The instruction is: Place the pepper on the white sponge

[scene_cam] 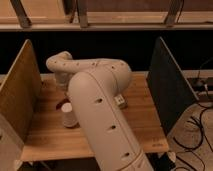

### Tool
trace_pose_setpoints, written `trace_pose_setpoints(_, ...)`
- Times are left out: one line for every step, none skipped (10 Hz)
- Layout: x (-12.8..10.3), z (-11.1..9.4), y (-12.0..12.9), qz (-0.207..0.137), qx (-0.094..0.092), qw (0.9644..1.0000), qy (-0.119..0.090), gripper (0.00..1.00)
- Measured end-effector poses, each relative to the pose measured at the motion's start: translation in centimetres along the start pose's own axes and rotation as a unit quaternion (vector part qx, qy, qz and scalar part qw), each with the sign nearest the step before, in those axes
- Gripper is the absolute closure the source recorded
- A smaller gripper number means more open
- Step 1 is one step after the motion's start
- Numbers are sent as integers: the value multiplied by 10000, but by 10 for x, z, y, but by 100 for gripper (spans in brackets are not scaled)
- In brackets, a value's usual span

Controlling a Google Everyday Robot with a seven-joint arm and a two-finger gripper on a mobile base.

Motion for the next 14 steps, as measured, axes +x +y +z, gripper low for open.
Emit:
trace_pose_setpoints(10, 9, 0, 220, -85, 9997, 63, 20)
trace_pose_setpoints(15, 17, -2, 350, -148, 9992, 82, 20)
trace_pose_setpoints(16, 24, -4, 412, -202, 9989, 77, 20)
trace_pose_setpoints(12, 33, -8, 441, -271, 9987, 30, 20)
trace_pose_setpoints(7, 41, -11, 435, -333, 9985, -31, 20)
trace_pose_setpoints(2, 49, -13, 403, -404, 9983, -91, 20)
trace_pose_setpoints(0, 55, -14, 382, -467, 9981, -134, 20)
trace_pose_setpoints(-2, 61, -13, 378, -547, 9976, -168, 20)
trace_pose_setpoints(-2, 66, -13, 398, -612, 9972, -183, 20)
trace_pose_setpoints(0, 68, -13, 428, -643, 9968, -181, 21)
trace_pose_setpoints(1, 70, -14, 459, -643, 9967, -194, 25)
trace_pose_setpoints(3, 69, -17, 525, -619, 9965, -197, 36)
trace_pose_setpoints(5, 69, -19, 573, -605, 9964, -183, 47)
trace_pose_setpoints(6, 69, -19, 598, -601, 9963, -168, 55)
